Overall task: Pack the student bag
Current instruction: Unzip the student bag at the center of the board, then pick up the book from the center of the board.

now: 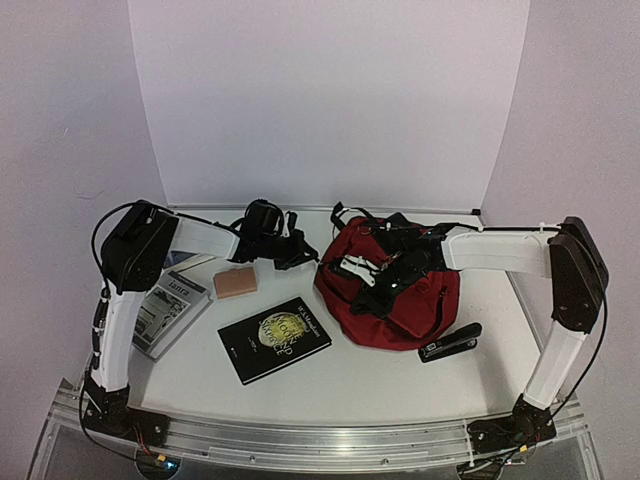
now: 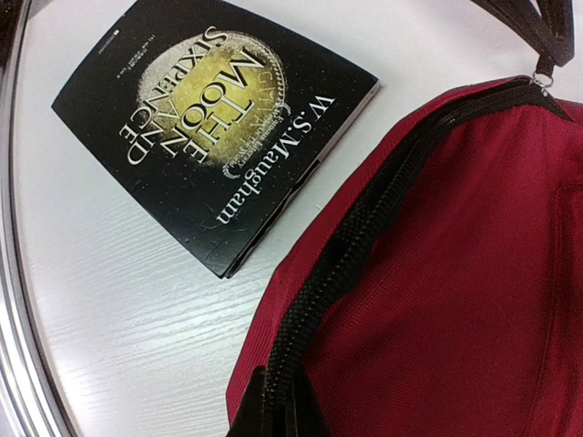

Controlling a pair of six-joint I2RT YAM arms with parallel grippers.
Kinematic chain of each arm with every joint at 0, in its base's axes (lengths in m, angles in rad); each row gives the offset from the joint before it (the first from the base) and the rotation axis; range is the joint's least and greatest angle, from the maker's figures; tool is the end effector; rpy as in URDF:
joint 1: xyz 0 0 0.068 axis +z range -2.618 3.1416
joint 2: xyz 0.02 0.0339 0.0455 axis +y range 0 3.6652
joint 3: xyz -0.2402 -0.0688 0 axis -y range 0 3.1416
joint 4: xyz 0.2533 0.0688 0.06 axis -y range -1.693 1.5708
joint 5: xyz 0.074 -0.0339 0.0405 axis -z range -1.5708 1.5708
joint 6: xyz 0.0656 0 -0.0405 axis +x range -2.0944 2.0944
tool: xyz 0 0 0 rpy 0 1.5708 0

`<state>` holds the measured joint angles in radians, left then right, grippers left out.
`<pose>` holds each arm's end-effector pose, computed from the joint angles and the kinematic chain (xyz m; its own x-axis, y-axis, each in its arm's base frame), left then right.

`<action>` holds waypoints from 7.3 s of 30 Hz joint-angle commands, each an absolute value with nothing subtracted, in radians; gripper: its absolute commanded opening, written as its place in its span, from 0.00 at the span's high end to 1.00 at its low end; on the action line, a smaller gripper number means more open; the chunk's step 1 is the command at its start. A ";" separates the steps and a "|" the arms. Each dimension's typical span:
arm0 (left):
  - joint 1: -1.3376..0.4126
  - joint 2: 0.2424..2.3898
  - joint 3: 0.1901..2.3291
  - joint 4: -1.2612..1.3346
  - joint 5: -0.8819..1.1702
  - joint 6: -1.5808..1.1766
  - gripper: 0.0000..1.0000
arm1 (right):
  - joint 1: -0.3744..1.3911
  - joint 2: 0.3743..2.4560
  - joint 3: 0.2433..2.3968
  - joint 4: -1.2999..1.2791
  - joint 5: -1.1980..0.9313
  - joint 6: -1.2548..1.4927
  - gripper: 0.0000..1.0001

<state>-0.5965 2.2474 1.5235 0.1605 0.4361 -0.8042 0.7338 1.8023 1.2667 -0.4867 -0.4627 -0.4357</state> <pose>0.4086 -0.3110 0.1067 -0.8860 -0.1875 -0.4240 0.2399 0.5971 -0.7654 0.2721 0.2848 0.1564 -0.2486 -0.7328 -0.6334 -0.9674 0.2200 0.1252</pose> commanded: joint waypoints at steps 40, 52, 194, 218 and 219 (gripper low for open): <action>-0.395 2.081 1.597 0.036 0.427 -0.710 0.27 | 0.685 1.999 1.636 -0.606 -0.518 -0.160 0.32; -0.621 1.904 1.264 0.086 0.422 -0.735 0.23 | 0.679 1.977 1.495 -0.625 -0.509 -0.211 0.47; -0.087 1.276 0.826 -0.553 0.059 -0.719 0.00 | 0.573 1.820 1.470 -0.535 -0.567 -0.078 0.02; 0.186 1.402 0.700 -0.420 0.307 -0.588 0.14 | 0.758 1.977 1.523 -0.525 -0.714 -0.061 0.02; 0.186 1.393 0.689 -0.419 0.312 -0.590 0.15 | 0.765 1.992 1.538 -0.519 -0.719 -0.048 0.02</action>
